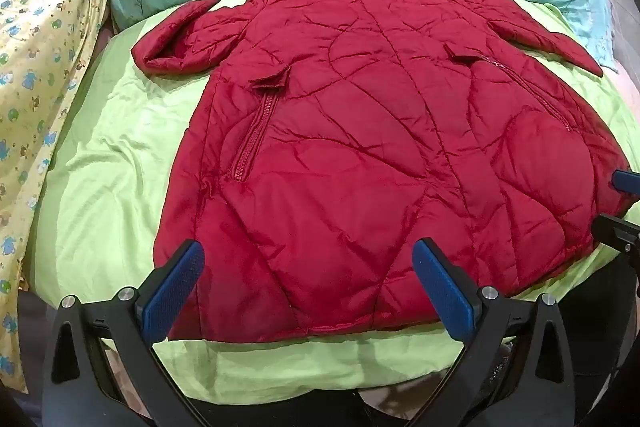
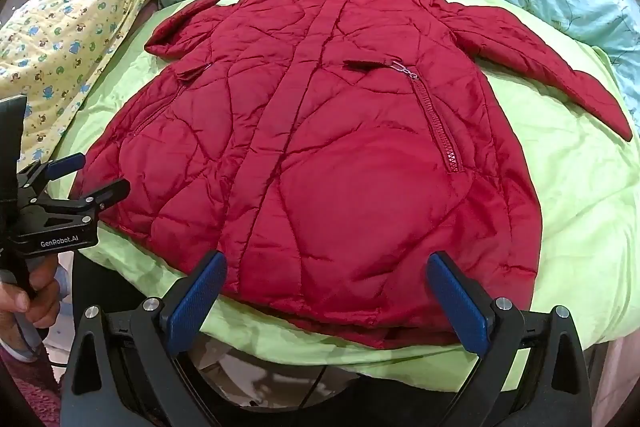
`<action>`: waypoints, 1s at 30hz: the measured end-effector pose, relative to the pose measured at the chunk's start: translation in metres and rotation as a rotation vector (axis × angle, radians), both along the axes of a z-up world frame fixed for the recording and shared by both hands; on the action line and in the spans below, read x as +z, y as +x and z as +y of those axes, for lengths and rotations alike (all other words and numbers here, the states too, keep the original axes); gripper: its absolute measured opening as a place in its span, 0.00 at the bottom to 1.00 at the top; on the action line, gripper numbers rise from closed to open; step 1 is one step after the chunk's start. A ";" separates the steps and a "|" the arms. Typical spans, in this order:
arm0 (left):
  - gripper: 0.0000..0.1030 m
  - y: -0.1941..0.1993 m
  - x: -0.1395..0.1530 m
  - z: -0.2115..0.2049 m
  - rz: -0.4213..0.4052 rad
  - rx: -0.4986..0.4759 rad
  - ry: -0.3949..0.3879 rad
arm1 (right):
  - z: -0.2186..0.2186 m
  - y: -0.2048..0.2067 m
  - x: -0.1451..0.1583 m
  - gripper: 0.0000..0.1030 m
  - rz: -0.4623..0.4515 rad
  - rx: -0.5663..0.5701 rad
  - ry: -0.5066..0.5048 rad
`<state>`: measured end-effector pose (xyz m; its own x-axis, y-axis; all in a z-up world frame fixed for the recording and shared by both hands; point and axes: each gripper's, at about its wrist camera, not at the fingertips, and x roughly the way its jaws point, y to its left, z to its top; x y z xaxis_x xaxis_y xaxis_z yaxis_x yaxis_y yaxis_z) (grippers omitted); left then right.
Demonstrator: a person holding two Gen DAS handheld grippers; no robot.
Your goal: Fold large clothes
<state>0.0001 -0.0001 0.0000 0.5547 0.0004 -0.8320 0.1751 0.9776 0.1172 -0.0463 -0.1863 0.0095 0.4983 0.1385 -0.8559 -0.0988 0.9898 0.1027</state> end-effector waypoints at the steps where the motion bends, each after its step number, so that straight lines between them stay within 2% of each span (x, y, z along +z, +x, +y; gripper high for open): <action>1: 1.00 0.000 0.000 0.000 0.000 0.000 0.001 | 0.000 0.000 0.000 0.98 -0.001 0.000 -0.006; 30: 1.00 0.001 0.001 -0.002 0.000 0.000 -0.003 | -0.002 0.001 0.004 0.98 0.013 0.006 0.001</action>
